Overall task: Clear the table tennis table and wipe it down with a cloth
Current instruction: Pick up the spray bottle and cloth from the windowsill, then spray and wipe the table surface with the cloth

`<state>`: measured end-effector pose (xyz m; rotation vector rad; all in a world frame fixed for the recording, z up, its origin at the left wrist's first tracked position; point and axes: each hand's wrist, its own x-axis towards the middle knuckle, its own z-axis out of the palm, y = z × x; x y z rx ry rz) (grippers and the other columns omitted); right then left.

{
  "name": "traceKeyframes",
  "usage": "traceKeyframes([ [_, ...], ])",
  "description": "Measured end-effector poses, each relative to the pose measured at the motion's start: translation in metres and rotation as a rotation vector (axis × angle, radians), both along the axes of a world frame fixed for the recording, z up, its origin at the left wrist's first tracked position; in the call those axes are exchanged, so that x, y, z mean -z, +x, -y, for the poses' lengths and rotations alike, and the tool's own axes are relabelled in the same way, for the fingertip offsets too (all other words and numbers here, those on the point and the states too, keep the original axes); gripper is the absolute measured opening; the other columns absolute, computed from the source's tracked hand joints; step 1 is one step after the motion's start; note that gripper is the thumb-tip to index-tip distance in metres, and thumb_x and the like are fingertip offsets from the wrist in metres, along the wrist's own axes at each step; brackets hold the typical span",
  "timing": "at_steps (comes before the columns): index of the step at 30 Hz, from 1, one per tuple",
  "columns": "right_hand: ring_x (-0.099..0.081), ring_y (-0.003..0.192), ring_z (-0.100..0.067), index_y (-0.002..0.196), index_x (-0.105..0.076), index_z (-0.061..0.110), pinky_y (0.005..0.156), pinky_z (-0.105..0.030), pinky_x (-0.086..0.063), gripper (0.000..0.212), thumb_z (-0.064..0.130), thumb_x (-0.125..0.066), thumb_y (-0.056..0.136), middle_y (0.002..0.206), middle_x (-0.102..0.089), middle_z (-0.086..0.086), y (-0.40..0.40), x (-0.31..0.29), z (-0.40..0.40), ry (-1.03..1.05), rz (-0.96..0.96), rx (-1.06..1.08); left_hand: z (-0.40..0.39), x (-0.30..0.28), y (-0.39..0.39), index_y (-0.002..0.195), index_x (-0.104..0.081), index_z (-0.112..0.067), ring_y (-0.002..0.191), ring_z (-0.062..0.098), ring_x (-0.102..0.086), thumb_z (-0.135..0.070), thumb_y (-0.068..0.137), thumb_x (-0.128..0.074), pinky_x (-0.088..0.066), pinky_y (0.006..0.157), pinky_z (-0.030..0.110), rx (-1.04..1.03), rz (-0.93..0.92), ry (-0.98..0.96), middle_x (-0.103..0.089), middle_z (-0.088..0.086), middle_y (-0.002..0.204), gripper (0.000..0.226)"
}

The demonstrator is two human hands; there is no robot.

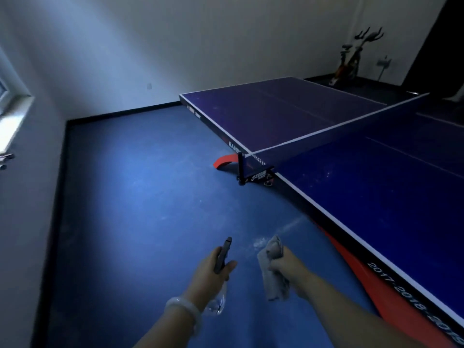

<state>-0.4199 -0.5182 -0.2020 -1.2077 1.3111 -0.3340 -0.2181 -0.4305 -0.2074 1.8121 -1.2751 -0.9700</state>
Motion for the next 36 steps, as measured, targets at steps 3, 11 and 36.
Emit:
traceKeyframes([
  [3,-0.054,0.115,-0.027,0.135,-0.037,0.018,0.089,-0.040,-0.051,0.066,0.007,-0.075,0.082,0.129,-0.051,-0.005,-0.007,-0.003,0.048,-0.027,0.018,0.046,0.049,-0.004,-0.004,0.101,-0.055,-0.016,0.064,0.014,-0.064,-0.031,0.090,-0.067,-0.047,0.065,0.029,0.003,0.038,0.013,-0.065,0.005,0.073,0.022],
  [11,-0.060,0.106,-0.032,0.125,-0.051,0.007,0.092,-0.045,-0.053,0.033,0.006,-0.057,0.093,0.118,-0.061,-0.018,-0.025,-0.001,0.170,-0.093,-0.054,0.128,0.166,-0.011,-0.020,0.103,-0.055,-0.013,0.051,-0.001,-0.056,-0.031,0.090,-0.067,-0.039,0.053,0.013,0.049,0.075,0.022,-0.064,0.004,0.072,0.025],
  [36,-0.071,0.094,-0.029,0.109,-0.068,0.000,0.071,-0.037,-0.058,0.024,0.000,-0.051,0.092,0.098,-0.074,-0.016,-0.050,0.041,0.378,0.254,0.382,0.769,0.464,0.016,-0.021,0.111,-0.058,-0.015,0.065,0.007,-0.060,-0.030,0.088,-0.071,-0.048,0.066,0.021,0.643,0.095,0.177,-0.065,0.006,0.088,0.031],
])
